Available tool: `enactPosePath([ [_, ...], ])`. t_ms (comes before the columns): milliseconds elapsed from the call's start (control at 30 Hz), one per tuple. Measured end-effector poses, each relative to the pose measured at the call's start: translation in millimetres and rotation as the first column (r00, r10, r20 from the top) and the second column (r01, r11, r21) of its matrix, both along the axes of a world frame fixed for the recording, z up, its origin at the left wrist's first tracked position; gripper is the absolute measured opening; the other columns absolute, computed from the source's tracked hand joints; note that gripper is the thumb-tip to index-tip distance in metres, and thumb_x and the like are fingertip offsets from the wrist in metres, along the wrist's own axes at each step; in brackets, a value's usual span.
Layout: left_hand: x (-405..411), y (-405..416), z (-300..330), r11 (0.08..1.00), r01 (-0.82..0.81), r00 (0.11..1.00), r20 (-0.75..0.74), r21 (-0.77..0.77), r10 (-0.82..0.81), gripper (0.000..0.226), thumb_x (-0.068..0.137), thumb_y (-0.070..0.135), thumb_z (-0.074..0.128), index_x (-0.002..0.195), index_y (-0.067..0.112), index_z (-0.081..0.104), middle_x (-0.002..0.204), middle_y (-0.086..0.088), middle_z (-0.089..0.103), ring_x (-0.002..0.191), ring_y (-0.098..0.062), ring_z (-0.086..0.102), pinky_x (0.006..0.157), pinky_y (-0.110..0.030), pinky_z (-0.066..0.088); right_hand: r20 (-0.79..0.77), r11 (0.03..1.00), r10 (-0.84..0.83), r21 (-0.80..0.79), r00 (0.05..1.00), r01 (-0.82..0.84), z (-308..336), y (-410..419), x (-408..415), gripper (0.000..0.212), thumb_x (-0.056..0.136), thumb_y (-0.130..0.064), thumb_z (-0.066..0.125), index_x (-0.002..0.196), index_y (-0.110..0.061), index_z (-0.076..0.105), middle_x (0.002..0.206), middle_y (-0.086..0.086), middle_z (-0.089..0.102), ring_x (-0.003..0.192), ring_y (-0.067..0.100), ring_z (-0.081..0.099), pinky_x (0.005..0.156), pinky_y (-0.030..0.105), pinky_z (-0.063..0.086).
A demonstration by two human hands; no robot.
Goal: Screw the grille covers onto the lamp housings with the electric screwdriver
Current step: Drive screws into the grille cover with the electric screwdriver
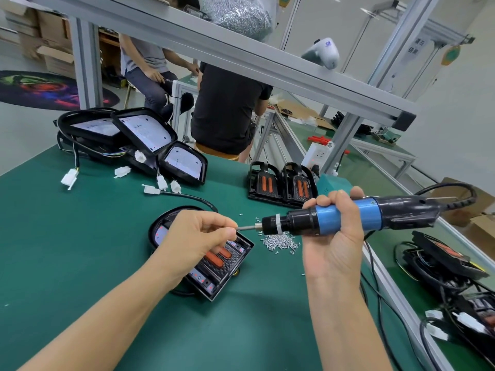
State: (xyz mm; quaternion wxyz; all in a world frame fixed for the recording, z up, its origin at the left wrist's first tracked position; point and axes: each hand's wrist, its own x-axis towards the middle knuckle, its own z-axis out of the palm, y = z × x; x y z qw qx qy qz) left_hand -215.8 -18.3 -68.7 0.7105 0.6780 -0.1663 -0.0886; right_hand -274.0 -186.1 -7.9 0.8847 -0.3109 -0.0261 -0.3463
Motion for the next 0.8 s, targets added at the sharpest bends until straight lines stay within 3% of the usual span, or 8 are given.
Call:
enactPosePath([
  [100, 8, -4, -3, 0.971, -0.006, 0.987, 0.159, 0.239, -0.033, 0.011, 0.085, 0.006, 0.067, 0.078, 0.013, 0.073, 0.067, -0.003, 0.068, 0.067, -0.027, 0.068, 0.064, -0.043, 0.058, -0.038, 0.997, -0.057, -0.048, 0.998, 0.055, -6, -3, 2, 0.033, 0.084, 0.003, 0.060, 0.101, -0.025, 0.055, 0.066, -0.005, 0.057, 0.059, 0.009, 0.056, 0.068, 0.026, 0.053],
  [200, 15, -2, -6, 0.905, -0.080, 0.953, 0.298, 0.419, -0.054, 0.014, 0.089, 0.014, 0.061, 0.077, 0.019, 0.067, 0.075, 0.001, 0.069, 0.070, -0.017, 0.069, 0.070, -0.044, 0.057, -0.096, 0.985, -0.126, -0.132, 0.987, 0.113, -14, -7, 5, 0.032, 0.089, 0.003, 0.057, 0.103, -0.025, 0.052, 0.063, -0.005, 0.057, 0.058, 0.010, 0.058, 0.068, 0.025, 0.053],
  [467, 8, -9, -18, 0.839, -0.203, 0.883, 0.464, 0.504, -0.065, 0.012, 0.094, 0.021, 0.054, 0.091, 0.018, 0.065, 0.085, 0.008, 0.058, 0.083, -0.013, 0.064, 0.075, -0.039, 0.053, -0.153, 0.953, -0.204, -0.258, 0.967, 0.160, -34, -8, 15, 0.039, 0.073, -0.004, 0.067, 0.103, -0.025, 0.052, 0.066, -0.002, 0.057, 0.061, 0.016, 0.056, 0.066, 0.026, 0.052],
  [633, 10, -14, -22, 0.781, -0.268, 0.844, 0.529, 0.564, -0.092, 0.015, 0.095, 0.023, 0.052, 0.093, 0.017, 0.066, 0.085, 0.006, 0.056, 0.088, -0.015, 0.058, 0.074, -0.037, 0.051, -0.146, 0.931, -0.229, -0.323, 0.962, 0.172, -37, -2, 19, 0.041, 0.072, -0.005, 0.067, 0.105, -0.024, 0.051, 0.068, 0.000, 0.054, 0.063, 0.017, 0.054, 0.073, 0.028, 0.049],
  [800, 16, -18, -22, 0.678, -0.376, 0.774, 0.616, 0.632, -0.144, 0.016, 0.094, 0.029, 0.053, 0.094, 0.023, 0.067, 0.092, 0.007, 0.059, 0.099, -0.013, 0.053, 0.073, -0.028, 0.038, -0.139, 0.921, -0.224, -0.354, 0.965, 0.163, -38, 1, 23, 0.041, 0.072, -0.002, 0.067, 0.104, -0.022, 0.052, 0.072, 0.003, 0.052, 0.067, 0.022, 0.051, 0.066, 0.024, 0.049],
])
